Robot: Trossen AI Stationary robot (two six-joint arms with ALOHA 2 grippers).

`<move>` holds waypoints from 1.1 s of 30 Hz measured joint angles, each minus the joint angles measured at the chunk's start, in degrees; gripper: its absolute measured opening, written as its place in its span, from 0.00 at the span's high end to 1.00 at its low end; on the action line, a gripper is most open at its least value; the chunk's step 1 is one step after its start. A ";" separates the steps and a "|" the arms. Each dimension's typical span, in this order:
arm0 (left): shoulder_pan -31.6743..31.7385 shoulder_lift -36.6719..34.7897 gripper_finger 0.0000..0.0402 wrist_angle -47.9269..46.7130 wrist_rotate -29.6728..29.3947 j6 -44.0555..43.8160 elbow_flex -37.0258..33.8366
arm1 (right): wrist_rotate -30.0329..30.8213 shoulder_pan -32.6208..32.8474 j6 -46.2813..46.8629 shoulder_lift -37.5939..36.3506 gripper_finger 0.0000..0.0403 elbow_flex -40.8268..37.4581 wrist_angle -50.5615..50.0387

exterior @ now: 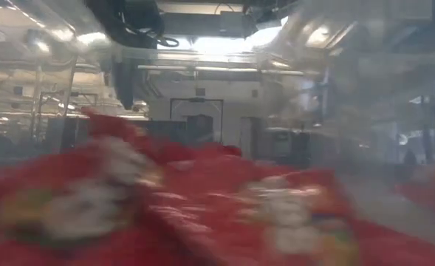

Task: Sort candy
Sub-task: Adjust the right transparent bin, then put the red candy into the middle transparent bin

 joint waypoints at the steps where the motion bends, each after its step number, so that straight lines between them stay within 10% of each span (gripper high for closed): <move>1: 0.00 0.00 0.70 -0.05 0.01 0.10 0.00 | 0.41 -0.20 -0.12 0.74 1.00 0.09 1.98; 9: 0.00 0.00 0.70 -1.03 0.03 0.12 0.00 | 4.79 -3.40 -1.86 2.46 1.00 1.25 8.81; 18: -0.23 -0.14 0.70 -4.99 0.05 2.80 0.00 | 2.72 -6.77 0.16 2.59 1.00 16.64 -26.91; 24: -1.44 -3.45 0.70 0.51 -0.35 2.64 0.00 | 12.94 -17.92 0.34 2.13 1.00 26.39 -38.27; 33: -1.62 -11.96 0.70 4.31 -0.47 3.04 2.16 | 18.51 -42.54 -23.61 1.38 0.99 24.35 -21.70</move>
